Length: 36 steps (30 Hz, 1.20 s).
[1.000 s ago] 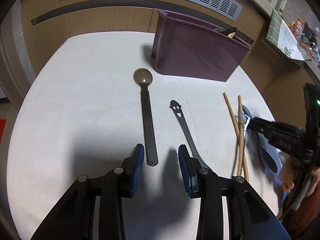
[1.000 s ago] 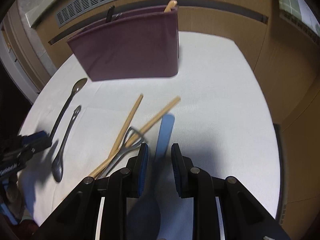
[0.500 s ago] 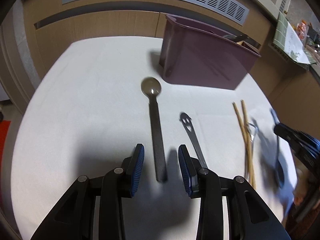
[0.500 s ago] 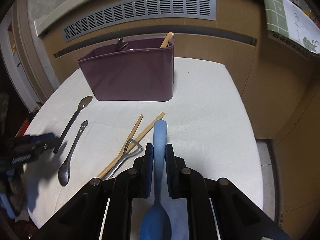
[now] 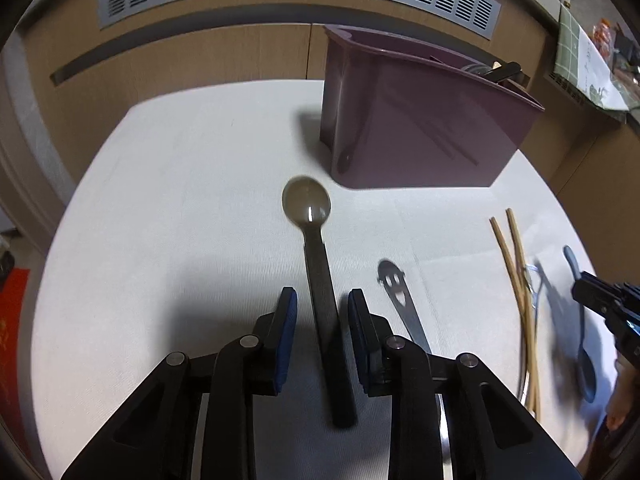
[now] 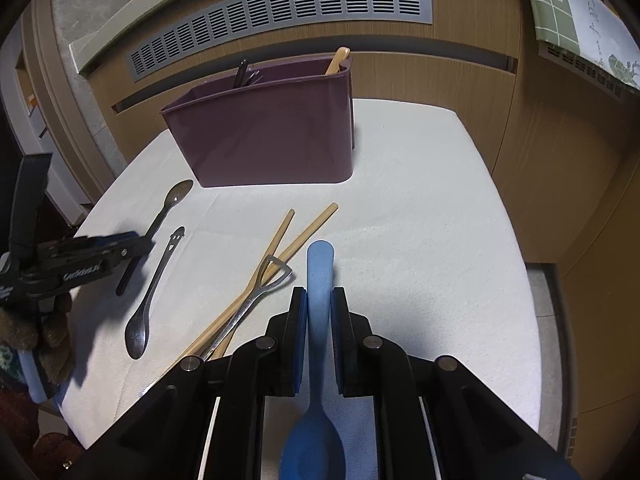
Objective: Organize utensils
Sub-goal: 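Grasp the brown spoon with the long dark handle with the left tool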
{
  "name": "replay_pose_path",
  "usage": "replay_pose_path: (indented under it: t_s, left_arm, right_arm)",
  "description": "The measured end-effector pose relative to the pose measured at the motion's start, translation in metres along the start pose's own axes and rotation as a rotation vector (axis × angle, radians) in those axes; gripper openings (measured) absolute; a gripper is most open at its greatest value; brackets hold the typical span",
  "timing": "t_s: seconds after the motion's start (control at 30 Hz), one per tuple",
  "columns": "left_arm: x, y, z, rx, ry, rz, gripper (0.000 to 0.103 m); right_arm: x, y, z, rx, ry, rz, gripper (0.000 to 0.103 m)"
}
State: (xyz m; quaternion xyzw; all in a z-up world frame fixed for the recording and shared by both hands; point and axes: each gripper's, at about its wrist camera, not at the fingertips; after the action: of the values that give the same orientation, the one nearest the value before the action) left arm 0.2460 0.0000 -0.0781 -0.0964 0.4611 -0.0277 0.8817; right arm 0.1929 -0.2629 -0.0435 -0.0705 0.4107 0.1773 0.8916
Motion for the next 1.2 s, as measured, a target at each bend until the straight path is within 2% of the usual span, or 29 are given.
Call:
replay_pose_path:
  t_s: [0.07,0.1,0.2,0.3,0.43,0.57,0.63,0.77,0.8,0.97,1.2]
  left_arm:
    - [0.002,-0.001,0.002,0.012,-0.002,0.019,0.014]
    - [0.002,-0.001,0.002,0.011,-0.002,0.022,0.013]
    - [-0.005,0.001,-0.006,0.009,0.020,0.001,0.013]
    - [-0.019,0.002,-0.024,0.020,0.056,-0.045,0.013]
    - [-0.035,0.002,-0.049,0.054,0.096,-0.068,0.013]
    - [-0.035,0.000,-0.053,0.080,0.078,-0.084,0.015]
    - [-0.031,0.002,-0.047,0.065,0.073,-0.098,0.016]
    - [-0.018,0.000,-0.027,0.052,0.029,-0.092,0.038]
    - [-0.011,-0.002,-0.021,0.061,0.030,-0.077,0.039]
    - [0.004,-0.013,-0.006,0.102,0.025,-0.030,0.039]
    - [0.008,-0.017,-0.003,0.107,0.042,-0.011,0.039]
  right_arm:
    - [-0.001,0.000,-0.001,-0.001,-0.001,-0.003,0.010]
    - [-0.002,-0.001,-0.002,0.001,-0.002,-0.004,0.010]
    - [-0.003,-0.004,-0.003,0.010,-0.003,-0.004,0.010]
    - [-0.002,-0.007,-0.004,0.020,0.000,-0.004,0.010]
    - [0.000,-0.008,-0.004,0.035,0.005,0.009,0.010]
    - [0.000,-0.004,-0.003,0.034,0.001,0.027,0.010]
    - [-0.002,-0.003,-0.003,0.030,-0.004,0.030,0.010]
    - [-0.005,-0.003,-0.004,0.023,-0.014,0.022,0.010]
    - [-0.005,-0.004,-0.004,0.025,-0.012,0.021,0.010]
    - [-0.003,-0.005,-0.006,0.025,-0.004,0.015,0.010]
    - [0.003,-0.010,-0.009,0.051,0.011,0.041,0.011]
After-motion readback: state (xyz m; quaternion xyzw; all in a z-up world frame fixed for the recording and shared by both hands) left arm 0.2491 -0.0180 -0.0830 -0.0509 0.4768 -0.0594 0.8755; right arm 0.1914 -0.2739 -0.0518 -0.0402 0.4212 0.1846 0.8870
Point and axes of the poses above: each gripper's, at about its wrist camera, not at the fingertips, and x roughly the way its jaws point, y to its left, z to its top, and after that the axes turned 9 degrees about -x, right-handed
